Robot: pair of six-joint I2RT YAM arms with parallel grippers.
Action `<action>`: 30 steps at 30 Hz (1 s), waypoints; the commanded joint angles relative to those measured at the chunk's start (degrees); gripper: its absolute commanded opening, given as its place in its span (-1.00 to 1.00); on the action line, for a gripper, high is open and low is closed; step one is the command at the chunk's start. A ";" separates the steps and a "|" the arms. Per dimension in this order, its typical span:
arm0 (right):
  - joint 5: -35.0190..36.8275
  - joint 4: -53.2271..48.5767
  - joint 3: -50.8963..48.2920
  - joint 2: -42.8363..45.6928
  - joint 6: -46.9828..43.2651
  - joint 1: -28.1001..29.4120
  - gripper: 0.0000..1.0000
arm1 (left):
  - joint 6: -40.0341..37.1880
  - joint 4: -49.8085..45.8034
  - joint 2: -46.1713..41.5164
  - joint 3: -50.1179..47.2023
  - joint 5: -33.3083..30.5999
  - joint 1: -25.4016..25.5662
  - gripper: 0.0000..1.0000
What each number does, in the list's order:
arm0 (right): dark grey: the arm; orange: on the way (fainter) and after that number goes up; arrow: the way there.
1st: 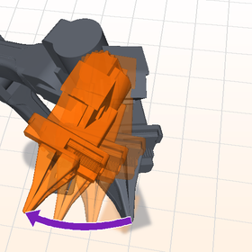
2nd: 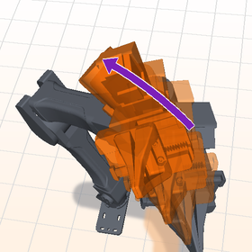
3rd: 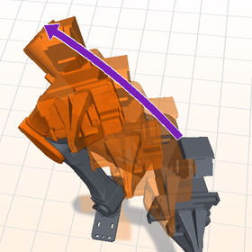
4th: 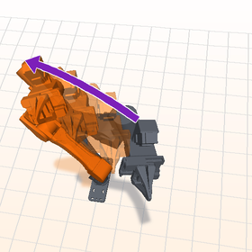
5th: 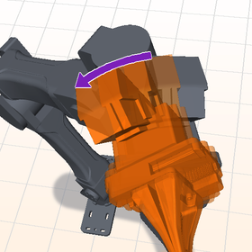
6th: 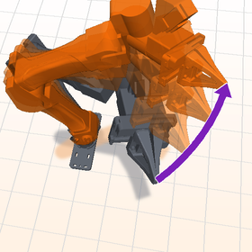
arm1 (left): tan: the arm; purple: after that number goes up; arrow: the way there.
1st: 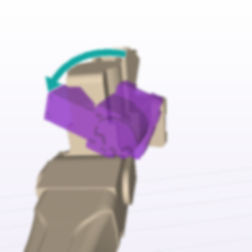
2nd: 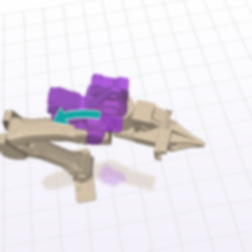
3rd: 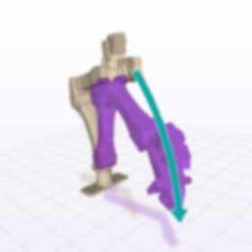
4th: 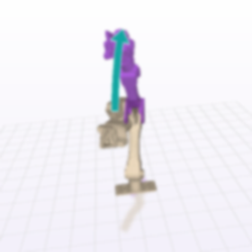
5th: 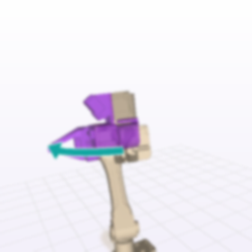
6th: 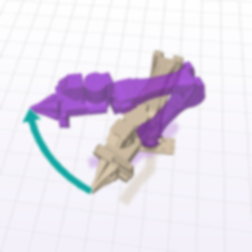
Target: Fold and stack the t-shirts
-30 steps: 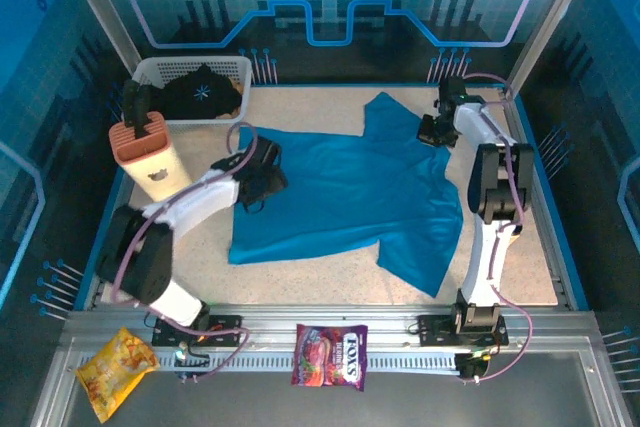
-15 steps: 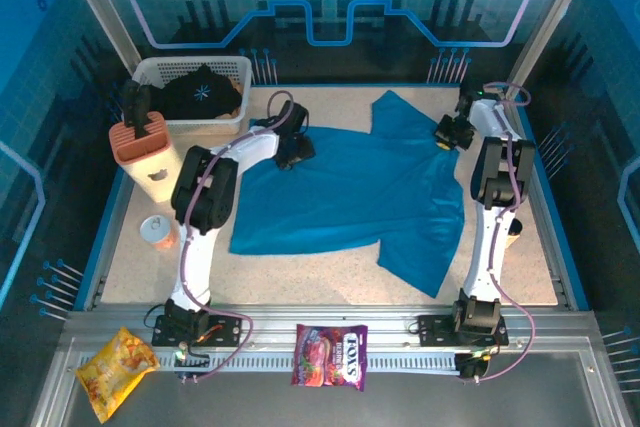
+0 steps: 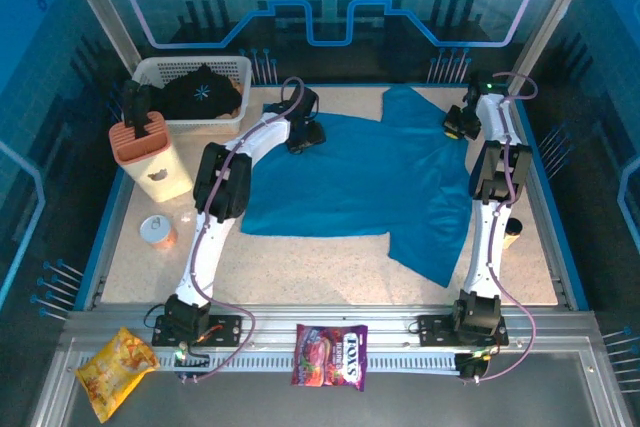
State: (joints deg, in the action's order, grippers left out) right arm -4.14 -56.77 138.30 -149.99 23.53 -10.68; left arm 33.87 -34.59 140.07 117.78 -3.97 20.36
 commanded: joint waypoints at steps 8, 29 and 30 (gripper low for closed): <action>-0.48 3.23 -22.86 16.37 -3.80 1.61 -0.92 | -1.84 3.53 -11.89 -13.99 -3.39 -1.11 0.20; 5.48 6.13 -52.16 38.70 -0.72 1.36 -0.78 | 3.88 17.63 -23.00 -48.63 2.24 0.61 0.18; 5.78 6.27 -53.43 39.93 -0.81 1.36 -0.77 | 4.00 17.83 -23.61 -49.30 2.26 0.84 0.18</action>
State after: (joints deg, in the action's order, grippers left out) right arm -0.32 -50.22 87.55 -114.54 22.44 -9.43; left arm 36.10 -10.28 115.63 73.17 -3.70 20.18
